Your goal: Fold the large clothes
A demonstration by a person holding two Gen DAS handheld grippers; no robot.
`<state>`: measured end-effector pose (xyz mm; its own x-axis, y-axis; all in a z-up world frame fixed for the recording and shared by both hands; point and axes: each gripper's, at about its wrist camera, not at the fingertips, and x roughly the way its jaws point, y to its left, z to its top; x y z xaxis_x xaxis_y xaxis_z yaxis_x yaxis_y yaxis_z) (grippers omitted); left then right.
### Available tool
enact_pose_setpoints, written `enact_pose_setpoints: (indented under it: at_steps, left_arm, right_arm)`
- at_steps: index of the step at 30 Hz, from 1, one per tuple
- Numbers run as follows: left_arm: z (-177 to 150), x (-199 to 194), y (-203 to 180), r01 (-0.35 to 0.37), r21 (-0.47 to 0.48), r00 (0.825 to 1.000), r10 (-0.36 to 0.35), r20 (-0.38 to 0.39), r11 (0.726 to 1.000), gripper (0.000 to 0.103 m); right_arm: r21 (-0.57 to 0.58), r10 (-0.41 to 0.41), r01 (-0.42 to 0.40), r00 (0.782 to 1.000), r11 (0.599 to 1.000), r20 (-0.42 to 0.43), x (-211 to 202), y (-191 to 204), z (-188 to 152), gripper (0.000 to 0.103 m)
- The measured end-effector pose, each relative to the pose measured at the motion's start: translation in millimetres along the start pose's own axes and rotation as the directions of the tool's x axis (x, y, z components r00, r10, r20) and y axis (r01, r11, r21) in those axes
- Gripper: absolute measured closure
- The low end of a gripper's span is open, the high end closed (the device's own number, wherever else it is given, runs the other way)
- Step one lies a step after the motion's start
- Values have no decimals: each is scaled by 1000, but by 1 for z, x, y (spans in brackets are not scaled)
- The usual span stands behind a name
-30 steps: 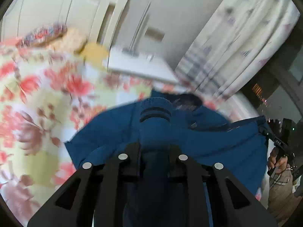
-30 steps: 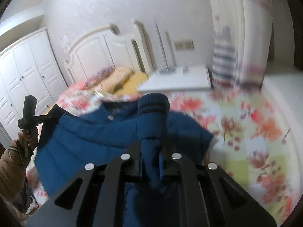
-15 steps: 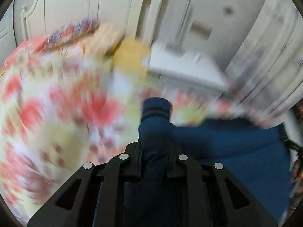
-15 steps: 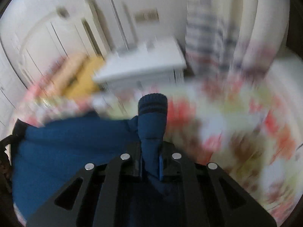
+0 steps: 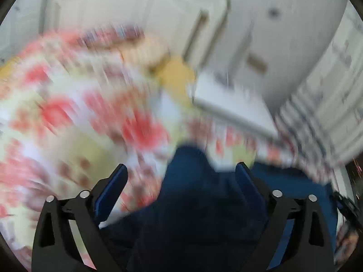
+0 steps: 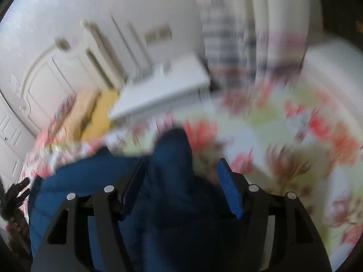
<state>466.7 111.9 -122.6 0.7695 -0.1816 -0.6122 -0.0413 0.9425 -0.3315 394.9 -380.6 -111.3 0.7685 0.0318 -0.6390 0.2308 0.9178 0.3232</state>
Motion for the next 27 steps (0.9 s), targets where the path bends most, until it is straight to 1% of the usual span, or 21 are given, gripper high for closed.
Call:
enact_pose_setpoints:
  at_steps: [1,2,4,5,6,7,8,9,10,11,12,13,15,16,17,18,19,22,24,27]
  left_arm:
    - [4,-16,-9,11,7,998,-11,60,1000,9]
    - [8,-22,-20,14,28,997,-16,73,1000,9]
    - [12,-19,-55,-1,120,1000,-2,24,993,9]
    - [11,-13,-78,-11,183,1000,13,-13,983,8]
    - [8,-7,-96,-31,233,999,38,-28,972,8]
    - [6,-1,-110,-55,275,997,68,-38,960,8]
    - [3,7,-122,-72,311,995,90,-46,948,8]
    - [2,15,-130,-84,334,993,109,-55,939,8]
    - [1,21,-133,-104,340,989,132,-61,935,8]
    - [-1,27,-132,-120,336,986,151,-68,934,8]
    - [-3,32,-128,-117,327,985,151,-80,938,8]
    - [-6,41,-126,-102,319,985,141,-103,942,8]
    - [-20,56,-123,-85,337,981,138,-137,938,8]
    - [-29,69,-122,-63,340,975,132,-181,938,8]
    - [-36,77,-119,-58,335,969,134,-206,940,7]
    - [-41,82,-119,-68,337,968,144,-207,939,6]
    - [-44,85,-122,-88,356,969,163,-187,930,5]
    - [-50,90,-128,-122,398,967,200,-159,909,4]
    - [-52,91,-129,-130,407,967,206,-148,904,4]
    - [-52,89,-129,-135,411,968,209,-139,902,4]
  right_arm:
    - [-21,11,-10,1000,1000,28,-9,9,3,38]
    - [-72,34,-31,998,997,45,-17,28,8,38]
    - [-208,59,-53,998,977,21,-22,75,11,38]
    - [-305,57,-55,998,951,-3,-21,107,8,39]
    - [-398,52,-59,998,915,-28,-18,138,3,39]
    - [-459,46,-59,998,887,-40,-15,159,-2,41]
    - [-514,38,-60,998,856,-53,-10,180,-9,45]
    - [-549,24,-61,997,833,-75,-1,196,-14,48]
    - [-559,15,-67,995,826,-98,6,203,-16,55]
    - [-563,4,-76,992,823,-129,18,210,-19,62]
    - [-565,-8,-78,989,821,-149,29,211,-22,64]
    - [-566,-18,-79,986,821,-163,39,210,-25,64]
    - [-566,-45,-85,976,820,-212,69,200,-40,64]
    - [-535,-24,-110,971,837,-236,78,194,-46,63]
    - [-511,1,-123,972,851,-233,78,192,-48,63]
    - [-504,10,-124,975,855,-222,79,192,-49,63]
    - [-509,9,-121,976,852,-216,80,192,-50,63]
    - [-512,15,-115,981,851,-195,83,191,-55,62]
    - [-506,23,-117,982,855,-188,85,190,-57,62]
    - [-524,10,-101,985,846,-173,84,192,-59,61]
